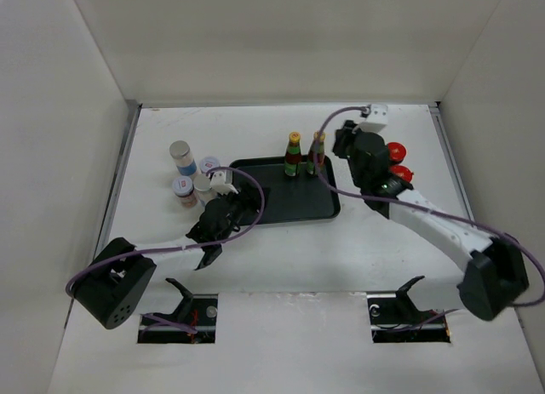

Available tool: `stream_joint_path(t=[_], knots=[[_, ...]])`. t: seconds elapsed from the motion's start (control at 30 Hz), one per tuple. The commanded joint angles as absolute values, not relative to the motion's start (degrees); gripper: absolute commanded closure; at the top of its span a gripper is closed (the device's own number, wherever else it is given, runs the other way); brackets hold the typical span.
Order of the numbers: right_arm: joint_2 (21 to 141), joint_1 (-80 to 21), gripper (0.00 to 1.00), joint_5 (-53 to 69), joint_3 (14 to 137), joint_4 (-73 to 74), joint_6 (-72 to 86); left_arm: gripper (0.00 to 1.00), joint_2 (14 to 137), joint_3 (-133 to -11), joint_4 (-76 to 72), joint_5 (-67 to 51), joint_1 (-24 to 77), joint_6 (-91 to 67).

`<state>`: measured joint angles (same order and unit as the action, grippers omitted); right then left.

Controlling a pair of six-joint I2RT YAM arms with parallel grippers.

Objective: Organize the condiment bottles

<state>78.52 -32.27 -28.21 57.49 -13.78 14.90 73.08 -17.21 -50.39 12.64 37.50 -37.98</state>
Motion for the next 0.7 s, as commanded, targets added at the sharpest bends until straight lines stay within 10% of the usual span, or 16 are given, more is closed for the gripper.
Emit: stream_joint_path(t=[0.0,0.13,0.33,0.67], knots=[[68.7,-31.2,0.71,-38.5,50.7,-10.5,19.6,0.43,72.0,-16.7,-53.6,12.3,36.9,-38.5],[60.1,-28.8,0.81,-50.4,43.9,-1.5,23.5,0.42,73.4,-17.0,-54.5,11.8,37.0,-39.1],[56.6,-23.9,0.18,-55.1,39.6,5.3,25.4,0.41,73.0,-16.7,-54.6,11.7,36.8,-39.5],[65.6,-14.8,0.04,-40.2,40.3,2.4,25.8,0.41,72.7,-16.6,-54.6,11.4,36.9,-39.6]])
